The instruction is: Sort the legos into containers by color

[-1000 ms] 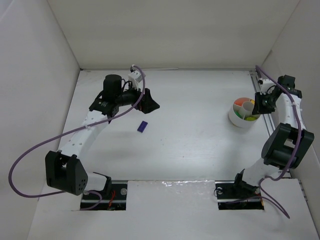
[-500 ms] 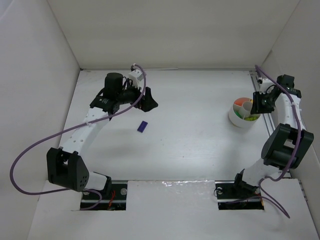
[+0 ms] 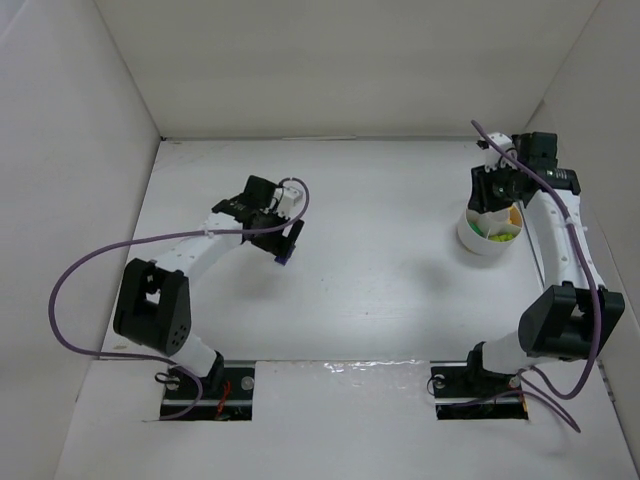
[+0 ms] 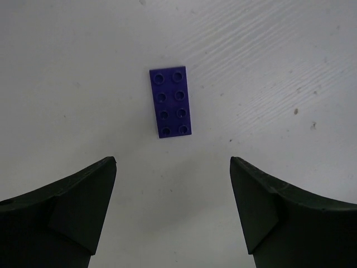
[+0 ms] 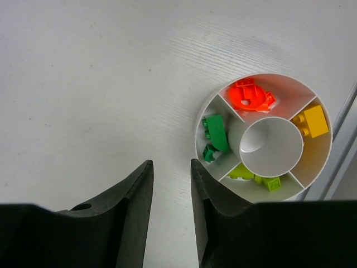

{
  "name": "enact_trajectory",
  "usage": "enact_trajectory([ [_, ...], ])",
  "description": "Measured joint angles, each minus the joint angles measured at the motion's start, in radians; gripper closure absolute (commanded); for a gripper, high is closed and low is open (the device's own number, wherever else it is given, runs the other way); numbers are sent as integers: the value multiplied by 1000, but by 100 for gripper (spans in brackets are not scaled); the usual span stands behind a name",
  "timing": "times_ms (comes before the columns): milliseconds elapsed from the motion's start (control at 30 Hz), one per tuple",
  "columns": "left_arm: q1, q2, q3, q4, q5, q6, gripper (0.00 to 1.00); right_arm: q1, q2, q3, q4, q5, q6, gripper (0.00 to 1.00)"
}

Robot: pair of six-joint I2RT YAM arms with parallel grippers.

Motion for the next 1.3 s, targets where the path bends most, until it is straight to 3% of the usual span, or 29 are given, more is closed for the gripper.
enact_trajectory([
  [200,-68,25,-33,-22,-130,-24,32,-1,0,11,1,3,5,61],
  [500,-74,60,-75,29,-194,-80,28,-8,-3,13,1,0,10,61],
  [1167,-103,188,-76,129,-195,-154,33,-27,-21,13,1,-5,24,61],
  [1300,-103,190,-76,139,-192,-159,39,-27,-21,12,1,-6,25,61],
])
